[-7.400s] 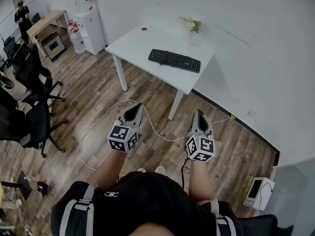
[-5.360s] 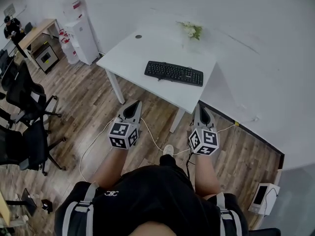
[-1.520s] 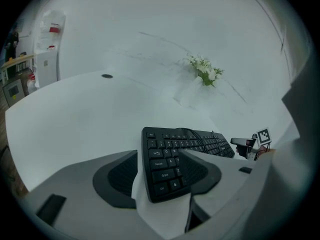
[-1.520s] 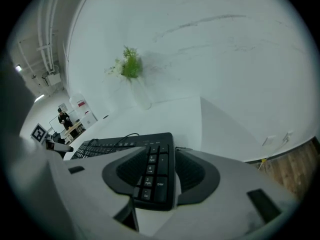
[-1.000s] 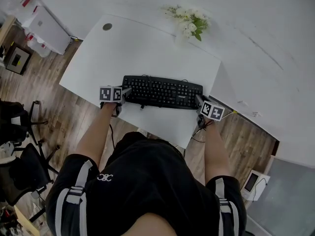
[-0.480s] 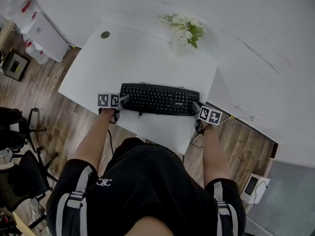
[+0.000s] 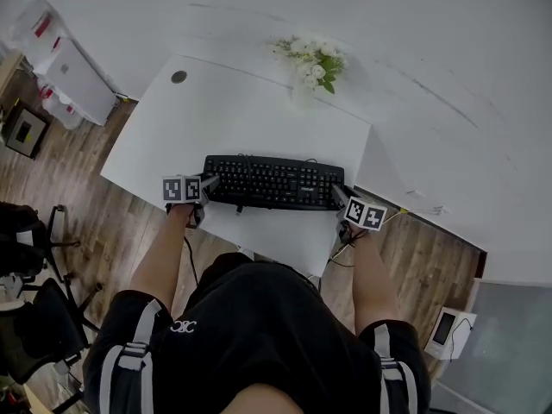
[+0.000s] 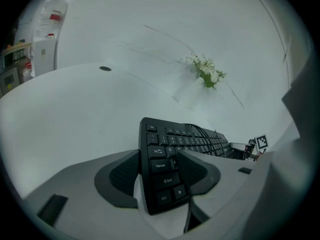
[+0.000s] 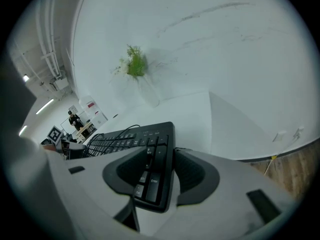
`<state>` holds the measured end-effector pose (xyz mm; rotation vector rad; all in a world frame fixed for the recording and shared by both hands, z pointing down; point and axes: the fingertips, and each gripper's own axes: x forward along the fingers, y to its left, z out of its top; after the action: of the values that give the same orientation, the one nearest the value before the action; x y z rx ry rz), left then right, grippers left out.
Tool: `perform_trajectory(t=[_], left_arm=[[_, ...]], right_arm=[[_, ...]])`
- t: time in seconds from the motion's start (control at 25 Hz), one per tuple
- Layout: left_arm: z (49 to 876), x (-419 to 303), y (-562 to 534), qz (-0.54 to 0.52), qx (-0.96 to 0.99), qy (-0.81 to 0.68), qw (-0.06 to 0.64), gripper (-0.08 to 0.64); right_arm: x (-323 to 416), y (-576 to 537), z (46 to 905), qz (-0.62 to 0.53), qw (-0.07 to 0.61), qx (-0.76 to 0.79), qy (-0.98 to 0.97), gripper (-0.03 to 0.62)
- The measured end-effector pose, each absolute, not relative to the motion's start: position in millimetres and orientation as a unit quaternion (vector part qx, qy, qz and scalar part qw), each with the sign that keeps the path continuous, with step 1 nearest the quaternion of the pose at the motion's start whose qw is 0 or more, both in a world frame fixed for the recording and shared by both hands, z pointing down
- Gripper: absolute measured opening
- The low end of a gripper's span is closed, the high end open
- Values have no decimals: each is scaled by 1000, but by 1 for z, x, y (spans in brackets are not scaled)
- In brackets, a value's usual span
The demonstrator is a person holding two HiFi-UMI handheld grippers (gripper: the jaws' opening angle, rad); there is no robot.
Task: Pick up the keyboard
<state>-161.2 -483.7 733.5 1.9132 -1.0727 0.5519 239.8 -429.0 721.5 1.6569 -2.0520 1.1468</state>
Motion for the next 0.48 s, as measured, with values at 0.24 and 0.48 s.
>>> perform_trajectory(t=[0.24, 0.48], left_arm=[[680, -157, -502, 177, 798, -440, 371, 244], [591, -149, -527, 118, 837, -453, 283, 244]], right_arm=[[247, -444, 670, 326, 112, 585, -734, 181], [253, -465, 583, 241, 55, 599, -761, 181]])
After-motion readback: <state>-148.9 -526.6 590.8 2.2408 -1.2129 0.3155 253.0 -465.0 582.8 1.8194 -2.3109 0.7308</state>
